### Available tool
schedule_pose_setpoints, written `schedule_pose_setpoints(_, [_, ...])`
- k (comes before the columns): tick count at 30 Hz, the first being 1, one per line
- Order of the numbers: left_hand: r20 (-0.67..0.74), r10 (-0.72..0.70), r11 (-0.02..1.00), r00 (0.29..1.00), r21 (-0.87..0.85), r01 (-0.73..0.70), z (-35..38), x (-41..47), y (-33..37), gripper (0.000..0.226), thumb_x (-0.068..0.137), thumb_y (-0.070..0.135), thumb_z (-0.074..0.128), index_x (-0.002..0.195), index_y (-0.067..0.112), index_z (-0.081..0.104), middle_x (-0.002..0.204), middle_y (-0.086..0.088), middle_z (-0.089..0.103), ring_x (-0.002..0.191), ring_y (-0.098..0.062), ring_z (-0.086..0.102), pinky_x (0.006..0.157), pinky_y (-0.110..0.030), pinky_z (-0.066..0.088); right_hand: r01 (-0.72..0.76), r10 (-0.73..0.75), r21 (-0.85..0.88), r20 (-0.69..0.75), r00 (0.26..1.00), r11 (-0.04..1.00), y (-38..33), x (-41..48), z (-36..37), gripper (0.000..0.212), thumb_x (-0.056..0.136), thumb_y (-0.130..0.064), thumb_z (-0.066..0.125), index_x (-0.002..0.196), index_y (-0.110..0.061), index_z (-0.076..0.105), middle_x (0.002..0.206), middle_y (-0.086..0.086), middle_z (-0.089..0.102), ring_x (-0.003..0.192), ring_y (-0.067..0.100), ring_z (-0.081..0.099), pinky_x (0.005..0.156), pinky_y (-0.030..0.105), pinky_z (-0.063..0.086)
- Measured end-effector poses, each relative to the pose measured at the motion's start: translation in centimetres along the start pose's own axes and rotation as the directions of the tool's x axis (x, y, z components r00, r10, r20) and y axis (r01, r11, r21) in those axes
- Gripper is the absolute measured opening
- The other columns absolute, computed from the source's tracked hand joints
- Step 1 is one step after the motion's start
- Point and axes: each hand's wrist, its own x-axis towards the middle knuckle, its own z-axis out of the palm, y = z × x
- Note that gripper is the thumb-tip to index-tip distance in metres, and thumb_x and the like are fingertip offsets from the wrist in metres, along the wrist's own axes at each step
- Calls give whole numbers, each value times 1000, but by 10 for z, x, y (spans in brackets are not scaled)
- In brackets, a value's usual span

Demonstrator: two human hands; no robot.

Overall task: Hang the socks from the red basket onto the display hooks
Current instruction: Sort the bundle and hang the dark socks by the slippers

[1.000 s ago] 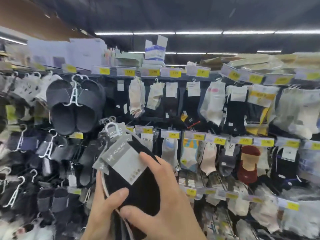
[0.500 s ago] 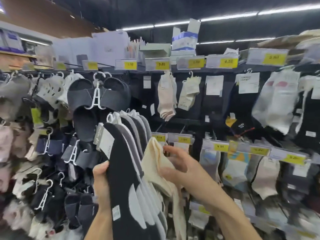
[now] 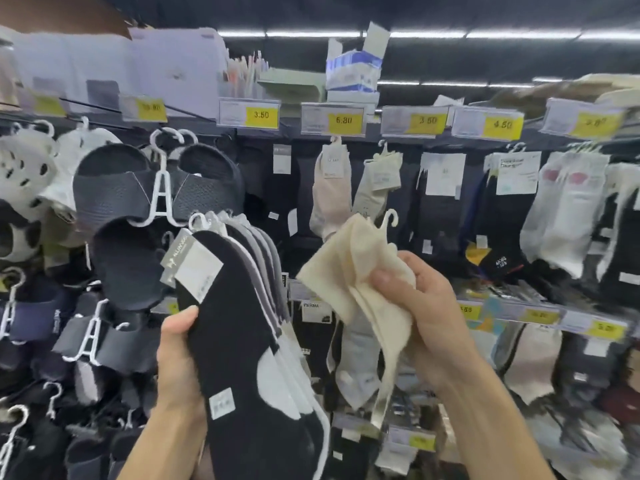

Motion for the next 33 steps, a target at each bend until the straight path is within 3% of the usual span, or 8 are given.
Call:
schedule_pose_setpoints(10, [128, -244, 967, 961, 108, 231, -24, 20, -18, 33, 69, 31, 55, 73, 14, 82, 75, -11, 77, 61, -24, 75, 49, -31, 59, 20, -23, 80, 43, 999, 997, 14, 6, 13, 31, 87, -20, 66, 115, -8, 65, 104, 10, 68, 92, 20, 65, 75, 30, 55])
schedule_pose_setpoints(13, [181, -234, 970, 955, 112, 216, -19, 27, -25, 40, 66, 23, 57, 99, 9, 74, 82, -13, 78, 66, -25, 76, 51, -33, 60, -15, -11, 217, 116, 993, 976, 8, 7, 9, 33, 86, -21, 68, 117, -12, 66, 100, 5, 70, 84, 14, 67, 71, 27, 55])
schedule_pose_setpoints(18, [279, -40, 908, 959, 410, -82, 17, 46, -42, 64, 50, 34, 76, 112, 29, 63, 98, 1, 76, 90, -19, 72, 72, -24, 57, -33, 23, -366, -32, 999, 930, 10, 22, 18, 33, 85, -25, 66, 113, -35, 52, 91, -6, 73, 66, 0, 63, 61, 18, 51])
schedule_pose_setpoints(21, [311, 69, 844, 948, 488, -222, 38, 56, -53, 48, 58, 53, 76, 104, 43, 67, 94, 12, 75, 88, -4, 70, 74, -20, 56, -24, -140, -785, -141, 980, 619, 26, 25, 31, 35, 76, -48, 64, 101, -53, 39, 100, -26, 60, 83, -5, 57, 71, 27, 48])
schedule_pose_setpoints(23, [347, 85, 779, 934, 561, -280, 45, 65, -59, 60, 68, 45, 75, 126, 38, 61, 113, 7, 73, 106, -8, 69, 92, -35, 58, 39, -395, -949, -92, 914, 313, 31, 33, 34, 32, 78, -41, 64, 98, -47, 40, 103, -26, 47, 97, -1, 47, 83, 31, 45])
schedule_pose_setpoints(25, [346, 109, 745, 932, 593, -307, 47, 75, -66, 81, 68, 45, 79, 140, 25, 49, 123, 5, 70, 115, -14, 66, 98, -47, 54, 87, -524, -983, -11, 851, 162, 33, 43, 30, 27, 81, -29, 67, 98, -37, 47, 102, -22, 40, 98, 6, 43, 82, 32, 43])
schedule_pose_setpoints(29, [252, 190, 653, 949, 689, -313, 61, 82, -76, 92, 47, 71, 83, 125, 61, 35, 109, 35, 66, 93, 12, 66, 68, -16, 55, 85, -350, -839, -131, 928, 538, 32, 60, 23, 18, 88, -56, 50, 98, -41, 53, 103, -23, 53, 100, -4, 54, 75, 21, 42])
schedule_pose_setpoints(33, [204, 248, 567, 947, 762, -313, 81, 94, -81, 103, 43, 71, 82, 126, 71, 20, 100, 30, 67, 88, 11, 65, 66, -19, 50, -13, -291, -876, -174, 941, 482, 27, 83, 13, 45, 67, -74, 55, 98, -45, 44, 102, -25, 51, 94, -10, 52, 70, 23, 49])
